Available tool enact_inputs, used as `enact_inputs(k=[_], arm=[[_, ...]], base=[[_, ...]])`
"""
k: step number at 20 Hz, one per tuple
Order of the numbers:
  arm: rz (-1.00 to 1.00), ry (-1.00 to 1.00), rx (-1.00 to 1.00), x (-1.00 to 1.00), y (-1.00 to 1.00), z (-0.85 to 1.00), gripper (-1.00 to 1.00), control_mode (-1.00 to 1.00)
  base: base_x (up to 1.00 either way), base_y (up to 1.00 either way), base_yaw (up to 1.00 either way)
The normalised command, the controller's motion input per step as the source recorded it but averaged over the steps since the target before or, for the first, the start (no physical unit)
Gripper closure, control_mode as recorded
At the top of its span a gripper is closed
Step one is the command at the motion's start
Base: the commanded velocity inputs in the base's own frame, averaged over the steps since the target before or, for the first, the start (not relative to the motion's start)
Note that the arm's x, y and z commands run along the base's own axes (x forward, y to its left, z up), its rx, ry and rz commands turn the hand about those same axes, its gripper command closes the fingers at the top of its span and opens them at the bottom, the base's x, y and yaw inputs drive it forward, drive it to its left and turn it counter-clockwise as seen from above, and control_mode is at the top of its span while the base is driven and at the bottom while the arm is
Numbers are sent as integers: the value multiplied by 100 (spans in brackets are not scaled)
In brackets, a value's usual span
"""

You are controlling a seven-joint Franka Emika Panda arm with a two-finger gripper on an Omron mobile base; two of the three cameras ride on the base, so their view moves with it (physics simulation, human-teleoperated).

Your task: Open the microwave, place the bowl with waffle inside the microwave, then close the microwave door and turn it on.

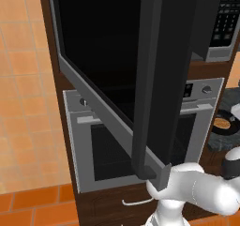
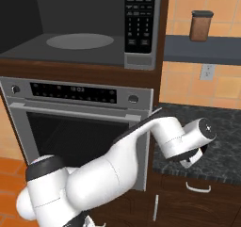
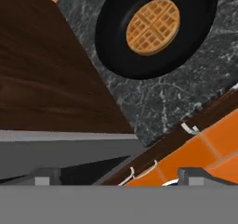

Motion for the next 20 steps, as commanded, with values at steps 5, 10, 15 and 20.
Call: enact_inputs(k=[5, 10, 15, 20], arm=[[-15, 10, 8, 4, -76, -17, -100, -100], [-9, 1, 0, 4, -6, -26, -100, -100], [-15, -1, 1, 4, 3, -40, -100, -100], [-39, -3, 2, 20, 3, -44, -100, -100]], base=[[0, 0, 0], [0, 0, 0], [0, 0, 0], [0, 0, 0]])
